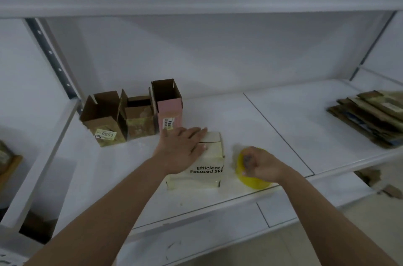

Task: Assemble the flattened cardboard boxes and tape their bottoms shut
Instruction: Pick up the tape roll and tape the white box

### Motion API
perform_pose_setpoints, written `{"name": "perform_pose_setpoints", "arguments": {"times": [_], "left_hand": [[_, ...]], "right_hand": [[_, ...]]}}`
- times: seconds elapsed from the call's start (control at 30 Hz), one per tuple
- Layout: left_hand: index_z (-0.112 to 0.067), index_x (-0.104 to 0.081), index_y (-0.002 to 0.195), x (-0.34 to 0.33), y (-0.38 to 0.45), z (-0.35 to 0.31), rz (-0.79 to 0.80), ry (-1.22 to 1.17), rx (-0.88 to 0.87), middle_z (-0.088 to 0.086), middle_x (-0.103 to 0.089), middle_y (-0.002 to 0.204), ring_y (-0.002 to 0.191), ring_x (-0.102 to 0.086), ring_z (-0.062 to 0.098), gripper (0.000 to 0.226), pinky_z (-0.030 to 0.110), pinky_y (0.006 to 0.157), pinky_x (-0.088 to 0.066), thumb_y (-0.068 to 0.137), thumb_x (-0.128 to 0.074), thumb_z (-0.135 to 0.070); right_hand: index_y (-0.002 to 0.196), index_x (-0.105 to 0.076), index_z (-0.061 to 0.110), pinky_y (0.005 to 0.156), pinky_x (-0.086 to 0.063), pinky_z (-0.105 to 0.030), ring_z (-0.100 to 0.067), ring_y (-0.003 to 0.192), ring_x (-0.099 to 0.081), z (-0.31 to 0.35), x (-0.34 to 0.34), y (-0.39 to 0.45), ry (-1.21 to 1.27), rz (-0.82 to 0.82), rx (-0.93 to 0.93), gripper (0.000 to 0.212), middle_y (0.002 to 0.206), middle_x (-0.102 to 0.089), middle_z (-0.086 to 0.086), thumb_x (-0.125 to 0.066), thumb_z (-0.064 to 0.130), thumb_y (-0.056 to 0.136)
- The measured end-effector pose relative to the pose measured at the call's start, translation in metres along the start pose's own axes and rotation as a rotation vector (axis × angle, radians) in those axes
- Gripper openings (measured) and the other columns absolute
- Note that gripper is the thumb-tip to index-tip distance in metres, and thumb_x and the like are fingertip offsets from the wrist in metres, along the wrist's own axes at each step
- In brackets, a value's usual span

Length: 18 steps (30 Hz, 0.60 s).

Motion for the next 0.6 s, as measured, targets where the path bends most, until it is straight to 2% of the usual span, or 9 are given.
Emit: {"name": "perform_pose_setpoints", "arguments": {"times": [0.1,0.17,0.2,0.27,0.33,0.37,0.43,0.53,0.6], "left_hand": [[-0.038,-0.003,0.153,0.0,-0.001,-0.002,-0.011,0.0,0.006,-0.015,-0.016,0.159,0.143,-0.023,0.02,0.067,0.051,0.108,-0.024,0.091,0.005,-0.062],[-0.037,-0.004,0.153,0.001,-0.002,-0.002,-0.016,-0.01,0.01,-0.014,-0.014,0.16,0.143,-0.021,0.02,0.059,0.051,0.11,-0.022,0.098,-0.005,-0.057],[-0.037,-0.004,0.153,0.001,-0.003,-0.002,-0.019,-0.02,0.011,-0.014,-0.013,0.16,0.144,-0.02,0.019,0.057,0.052,0.111,-0.02,0.099,-0.008,-0.055],[-0.038,-0.004,0.153,0.002,-0.004,-0.002,-0.01,-0.03,0.016,-0.014,-0.011,0.161,0.144,-0.018,0.019,0.057,0.053,0.112,-0.018,0.1,-0.01,-0.056],[-0.039,-0.003,0.153,0.002,-0.002,-0.001,0.016,-0.047,0.027,-0.015,-0.009,0.161,0.145,-0.016,0.018,0.059,0.054,0.113,-0.015,0.098,-0.013,-0.059],[-0.039,-0.002,0.153,0.002,-0.001,0.0,0.034,-0.063,0.038,-0.016,-0.008,0.161,0.146,-0.015,0.018,0.062,0.055,0.114,-0.013,0.097,-0.015,-0.062],[-0.038,0.001,0.153,0.002,0.0,0.0,0.064,-0.117,0.061,-0.016,-0.008,0.161,0.147,-0.011,0.017,0.072,0.056,0.116,-0.007,0.092,-0.019,-0.07],[-0.036,0.005,0.154,0.005,-0.003,-0.001,0.074,-0.187,0.085,-0.012,-0.013,0.161,0.148,-0.008,0.016,0.094,0.055,0.117,-0.003,0.077,-0.019,-0.084],[-0.034,0.006,0.154,0.007,-0.006,-0.001,0.072,-0.227,0.096,-0.007,-0.018,0.16,0.148,-0.008,0.015,0.104,0.054,0.117,-0.003,0.068,-0.015,-0.088]], "right_hand": [[0.152,-0.023,0.031,0.108,-0.036,-0.032,-0.025,0.134,-0.039,-0.015,-0.023,0.0,-0.209,0.125,-0.056,0.083,0.141,-0.039,0.003,-0.073,0.024,0.085],[0.151,-0.014,0.043,0.114,-0.031,-0.037,-0.031,0.143,-0.029,-0.024,-0.029,0.003,-0.376,0.054,-0.059,0.08,0.156,-0.026,-0.002,-0.065,0.029,0.09],[0.15,-0.016,0.045,0.114,-0.032,-0.038,-0.031,0.141,-0.031,-0.026,-0.029,0.003,-0.404,-0.013,-0.044,0.075,0.156,-0.028,-0.002,-0.06,0.027,0.093],[0.149,-0.028,0.041,0.111,-0.035,-0.033,-0.027,0.137,-0.04,-0.024,-0.023,0.001,-0.347,-0.134,0.022,0.065,0.151,-0.039,-0.002,-0.056,0.02,0.095],[0.143,-0.044,0.029,0.1,-0.04,-0.023,-0.017,0.123,-0.054,-0.017,-0.002,-0.002,-0.116,-0.29,0.089,0.057,0.133,-0.057,-0.001,-0.06,0.009,0.092],[0.138,-0.051,0.026,0.087,-0.045,-0.018,-0.011,0.104,-0.064,-0.01,0.012,-0.006,0.08,-0.368,0.104,0.052,0.112,-0.066,-0.001,-0.062,0.005,0.091],[0.129,-0.056,0.027,0.064,-0.046,-0.022,-0.012,0.071,-0.06,0.009,0.037,-0.017,0.409,-0.411,0.122,0.043,0.079,-0.064,-0.005,-0.063,0.004,0.092],[0.12,-0.056,0.036,0.071,-0.043,-0.033,-0.024,0.077,-0.056,0.051,0.061,-0.028,0.563,-0.338,0.253,0.036,0.088,-0.062,-0.03,-0.062,0.011,0.094],[0.119,-0.056,0.034,0.074,-0.043,-0.034,-0.024,0.077,-0.057,0.084,0.066,-0.038,0.57,-0.27,0.348,0.032,0.093,-0.064,-0.03,-0.061,0.014,0.095]]}}
Point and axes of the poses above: each hand's wrist, its own y-axis towards the middle knuckle, its own x-axis out of the back of the hand, z = x × y, the point moved 4 cm from there along y, towards the middle knuckle
